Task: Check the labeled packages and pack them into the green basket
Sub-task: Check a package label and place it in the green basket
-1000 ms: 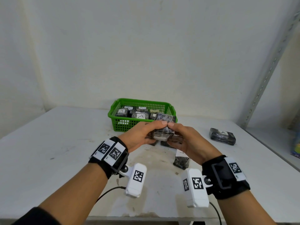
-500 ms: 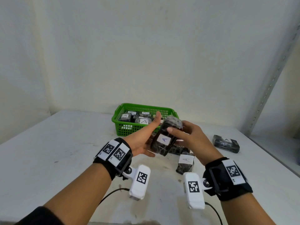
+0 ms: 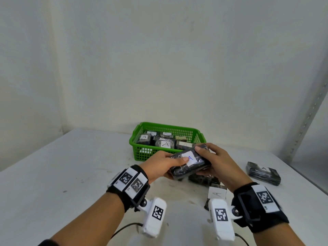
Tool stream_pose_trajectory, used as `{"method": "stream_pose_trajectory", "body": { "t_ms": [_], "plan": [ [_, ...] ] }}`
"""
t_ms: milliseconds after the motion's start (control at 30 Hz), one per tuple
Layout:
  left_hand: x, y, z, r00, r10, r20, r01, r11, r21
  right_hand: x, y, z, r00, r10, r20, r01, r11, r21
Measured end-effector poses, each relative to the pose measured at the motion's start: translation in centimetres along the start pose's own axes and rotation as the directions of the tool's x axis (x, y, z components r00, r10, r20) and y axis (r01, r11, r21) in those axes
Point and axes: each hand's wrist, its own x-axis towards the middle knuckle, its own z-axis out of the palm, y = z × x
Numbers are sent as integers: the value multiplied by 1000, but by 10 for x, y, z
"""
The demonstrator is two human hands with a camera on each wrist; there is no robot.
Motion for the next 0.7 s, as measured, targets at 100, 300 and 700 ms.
{"method": "stream_pose_trajectory", "body": {
  "t_ms": [100, 300, 700],
  "plan": [
    [13, 4, -16, 999, 14, -38, -14, 1000, -15, 18, 6, 8, 1000, 24, -11, -23, 998, 66],
    [55, 18, -65, 969, -17, -245, 32, 998, 60, 65, 12, 30, 992, 129, -2, -124, 961, 248],
    [176, 34, -178, 741, -102, -663, 268, 951, 153, 214, 8, 46, 957, 286, -42, -284, 958, 43]
  ]
}}
